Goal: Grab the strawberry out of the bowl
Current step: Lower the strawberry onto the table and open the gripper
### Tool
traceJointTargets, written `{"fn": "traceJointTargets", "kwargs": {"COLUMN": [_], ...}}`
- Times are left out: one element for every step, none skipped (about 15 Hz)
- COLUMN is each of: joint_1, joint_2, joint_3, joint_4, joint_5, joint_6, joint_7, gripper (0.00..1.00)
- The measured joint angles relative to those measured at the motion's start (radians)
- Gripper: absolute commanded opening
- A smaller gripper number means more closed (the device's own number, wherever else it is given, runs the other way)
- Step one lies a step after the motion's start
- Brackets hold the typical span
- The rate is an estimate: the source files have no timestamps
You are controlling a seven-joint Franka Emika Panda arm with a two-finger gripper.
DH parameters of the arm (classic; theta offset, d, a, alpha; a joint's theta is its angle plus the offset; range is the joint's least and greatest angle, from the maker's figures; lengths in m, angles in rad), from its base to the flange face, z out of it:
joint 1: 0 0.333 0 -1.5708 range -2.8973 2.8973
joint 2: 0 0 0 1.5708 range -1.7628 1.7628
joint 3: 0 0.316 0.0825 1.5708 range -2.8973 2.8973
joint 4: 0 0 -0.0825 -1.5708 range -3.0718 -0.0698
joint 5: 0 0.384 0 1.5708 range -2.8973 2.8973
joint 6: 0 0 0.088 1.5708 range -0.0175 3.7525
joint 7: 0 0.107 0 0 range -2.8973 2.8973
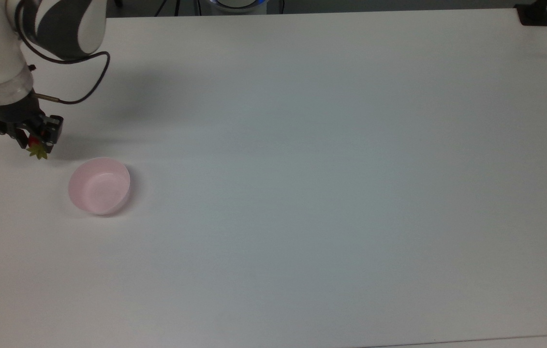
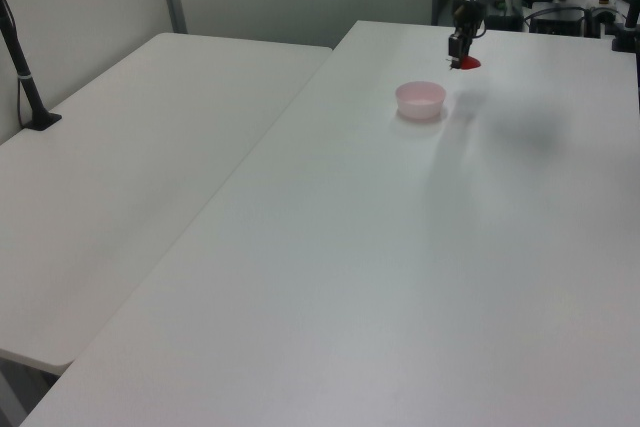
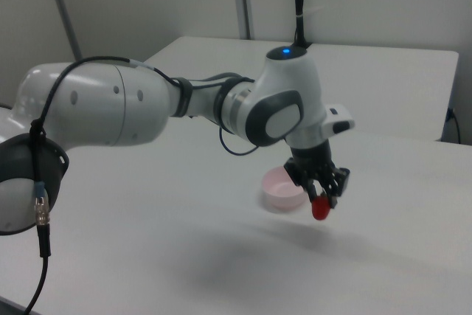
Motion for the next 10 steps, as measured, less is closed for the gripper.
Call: {"fn": "traceJointTargets", "kwargs": {"joint_1": [-0.011,-0.018,-0.021,-0.022,-0.021,-0.019,-0.015,-0.009,0.010,0.028], "joint_2": [0.004,0.008,0.011,0.013,0.013,0.012,0.008,0.003,-0.011,-0.025], "joint_3": [-0.004,-0.008,-0.012,-0.015,-0.016,-0.016,-0.015,-0.014,-0.011,-0.008], "joint_4": [-0.006,-0.011,-0.014,-0.017,-0.018,-0.017,-0.016,-0.014,-0.008,-0.004], "joint_5": [0.000,0.000,0.000,0.000,0.000,0.000,0.000,0.000,0.000,0.000], "joint_6": [0.000,0.000,0.000,0.000,0.000,0.000,0.000,-0.005,-0.034,-0.061], "joint_7": [-0.029,-0.046,-0.056,-0.058,-0.058,-0.058,-0.058,-0.055,-0.043,-0.019], "gripper": [0.52,0.76,1.00,1.00,1.00,1.00,1.00,1.00,1.00,1.00]}}
